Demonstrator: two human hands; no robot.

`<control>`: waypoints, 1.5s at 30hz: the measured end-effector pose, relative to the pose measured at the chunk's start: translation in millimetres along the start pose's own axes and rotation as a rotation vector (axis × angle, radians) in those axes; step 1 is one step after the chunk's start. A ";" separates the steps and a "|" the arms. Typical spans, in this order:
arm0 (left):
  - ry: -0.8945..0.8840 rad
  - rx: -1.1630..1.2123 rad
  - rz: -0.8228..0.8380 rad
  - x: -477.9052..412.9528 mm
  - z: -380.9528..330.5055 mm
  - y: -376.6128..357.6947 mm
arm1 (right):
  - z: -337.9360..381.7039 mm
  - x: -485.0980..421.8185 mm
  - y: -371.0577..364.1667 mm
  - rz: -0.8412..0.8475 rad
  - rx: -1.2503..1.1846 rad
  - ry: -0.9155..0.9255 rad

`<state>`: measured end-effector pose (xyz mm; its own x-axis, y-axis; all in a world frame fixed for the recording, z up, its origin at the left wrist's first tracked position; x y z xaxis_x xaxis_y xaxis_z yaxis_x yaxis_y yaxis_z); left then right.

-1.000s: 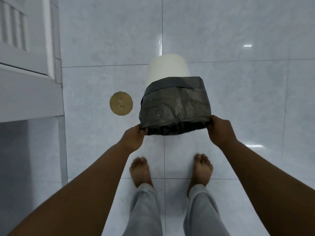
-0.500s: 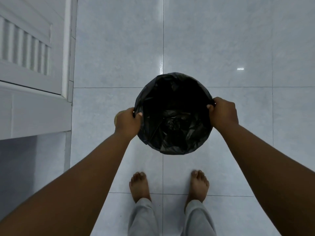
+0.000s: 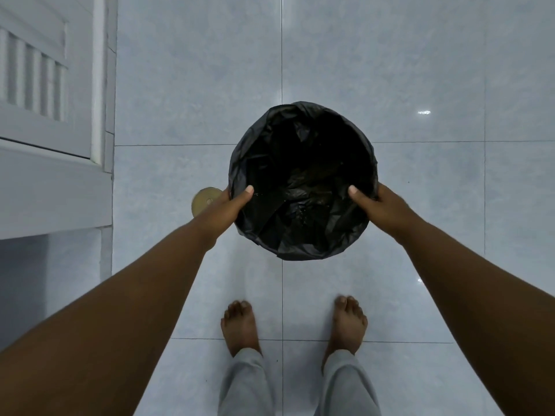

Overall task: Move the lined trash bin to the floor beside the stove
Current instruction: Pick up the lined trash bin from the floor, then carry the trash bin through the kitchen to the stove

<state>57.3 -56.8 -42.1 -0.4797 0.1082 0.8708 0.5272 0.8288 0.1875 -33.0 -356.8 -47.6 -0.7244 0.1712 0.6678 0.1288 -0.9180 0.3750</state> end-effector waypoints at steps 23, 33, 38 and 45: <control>-0.457 0.359 0.099 409.7 -281.6 42.2 | 315.6 307.9 239.3 -0.151 -0.255 0.329; -0.624 0.466 0.123 603.5 -399.9 49.7 | 436.4 432.5 342.7 -0.214 -0.318 0.542; -0.726 0.521 0.124 641.5 -437.2 52.7 | 476.7 461.0 379.9 -0.218 -0.290 0.660; -0.791 0.579 0.177 635.7 -491.6 66.6 | 526.5 447.4 412.0 -0.224 -0.355 0.694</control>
<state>132.4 -202.7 747.4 -0.8679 0.4161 0.2714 0.3139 0.8828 -0.3496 52.5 -470.1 744.1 -0.9776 0.2102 0.0067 -0.2069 -0.9670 0.1484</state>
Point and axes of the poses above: each hand's wrist, its own x-axis away from the middle knuckle, its own y-axis out of the back of the hand, z = x × y, the point moved 2 cm from there along -x, towards the middle knuckle, and after that the axes turned 6 degrees about y, right-handed, at the moved point
